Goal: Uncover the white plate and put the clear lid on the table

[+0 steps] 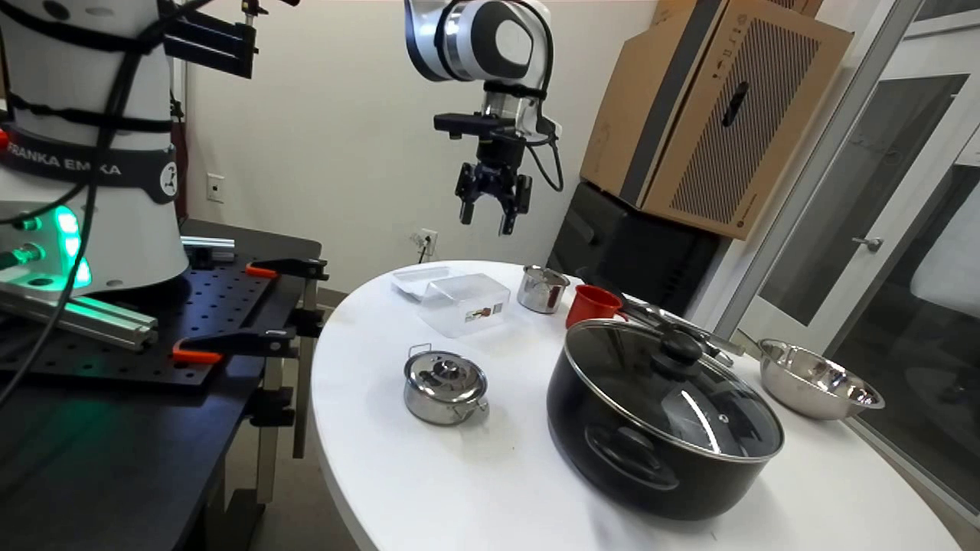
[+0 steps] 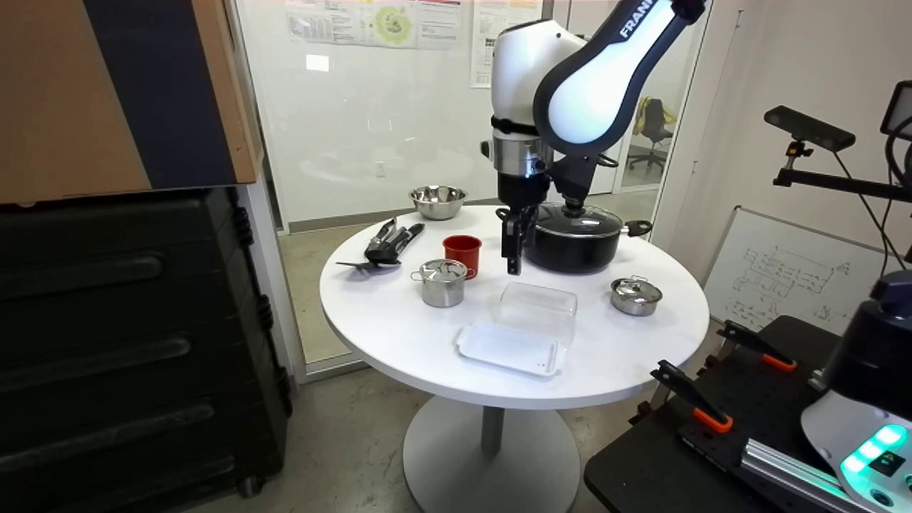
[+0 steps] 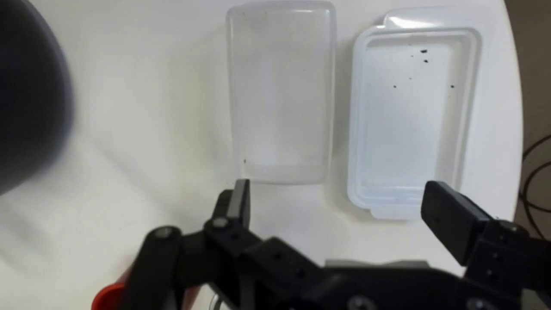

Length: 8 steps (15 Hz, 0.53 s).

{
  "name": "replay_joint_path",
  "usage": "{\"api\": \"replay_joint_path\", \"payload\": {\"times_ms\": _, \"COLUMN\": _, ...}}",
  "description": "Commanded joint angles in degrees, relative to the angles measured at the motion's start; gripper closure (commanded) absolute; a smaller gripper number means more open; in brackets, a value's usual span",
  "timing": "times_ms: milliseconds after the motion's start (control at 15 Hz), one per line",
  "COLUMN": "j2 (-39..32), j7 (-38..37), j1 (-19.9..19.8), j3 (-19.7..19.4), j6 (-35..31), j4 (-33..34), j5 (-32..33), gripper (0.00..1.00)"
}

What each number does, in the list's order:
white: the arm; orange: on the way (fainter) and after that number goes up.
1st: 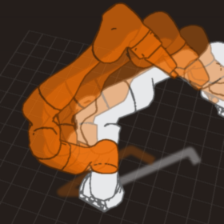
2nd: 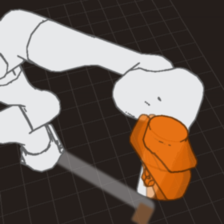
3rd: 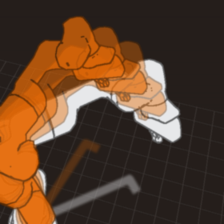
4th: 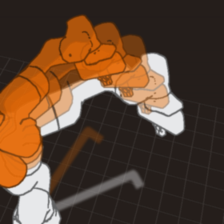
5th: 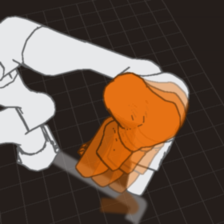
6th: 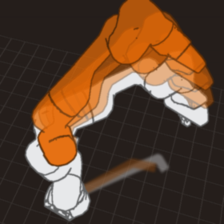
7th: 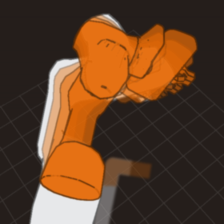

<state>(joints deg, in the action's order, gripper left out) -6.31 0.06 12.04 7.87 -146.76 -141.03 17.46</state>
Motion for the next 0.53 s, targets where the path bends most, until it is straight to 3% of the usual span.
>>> {"api": "replay_joint_path", "payload": {"times_ms": 0, "j2": 9.8, "j7": 2.6, "j1": 0.5, "j3": 2.9, "j6": -2.3, "j4": -5.8, "j5": -4.4, "gripper": 0.00}}
{"api": "replay_joint_path", "payload": {"times_ms": 67, "j2": 11.4, "j7": 2.7, "j1": 0.8, "j3": 3.5, "j6": -2.5, "j4": -6.4, "j5": -4.9, "gripper": 0.00}}
{"api": "replay_joint_path", "payload": {"times_ms": 133, "j2": 6.0, "j7": 0.9, "j1": 0.1, "j3": 2.9, "j6": -1.3, "j4": -2.7, "j5": -2.8, "gripper": 0.00}}
{"api": "replay_joint_path", "payload": {"times_ms": 467, "j2": 6.7, "j7": 0.9, "j1": -0.1, "j3": 3.2, "j6": -1.0, "j4": -3.2, "j5": -2.9, "gripper": 0.00}}
